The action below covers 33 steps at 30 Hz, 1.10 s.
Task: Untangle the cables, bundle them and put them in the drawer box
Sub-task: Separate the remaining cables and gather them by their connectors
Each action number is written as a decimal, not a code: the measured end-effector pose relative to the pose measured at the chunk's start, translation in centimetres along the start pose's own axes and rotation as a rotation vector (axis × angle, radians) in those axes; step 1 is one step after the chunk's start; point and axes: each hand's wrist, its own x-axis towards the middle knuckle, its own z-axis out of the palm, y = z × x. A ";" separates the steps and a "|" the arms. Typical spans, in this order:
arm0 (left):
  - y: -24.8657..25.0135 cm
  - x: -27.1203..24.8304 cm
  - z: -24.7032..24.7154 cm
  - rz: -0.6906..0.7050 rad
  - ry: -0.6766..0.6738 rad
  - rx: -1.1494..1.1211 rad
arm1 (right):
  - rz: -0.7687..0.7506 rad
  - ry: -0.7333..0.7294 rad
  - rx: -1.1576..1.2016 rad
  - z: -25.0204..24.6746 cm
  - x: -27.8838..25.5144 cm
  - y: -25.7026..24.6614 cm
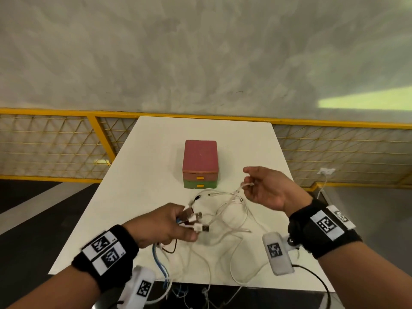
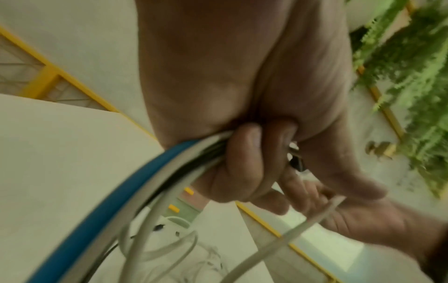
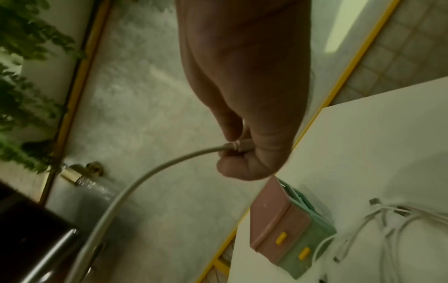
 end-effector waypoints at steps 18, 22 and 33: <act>3.9 0.9 -3.4 0.200 0.496 -0.529 | 0.185 -0.352 -1.620 -5.8 -2.4 10.7; 3.9 1.0 -3.2 0.188 0.495 -0.516 | 0.293 -0.433 -1.741 -5.8 -1.8 11.0; 2.8 1.9 -3.2 0.252 0.449 -0.645 | -0.408 0.267 -1.574 -4.7 11.1 9.2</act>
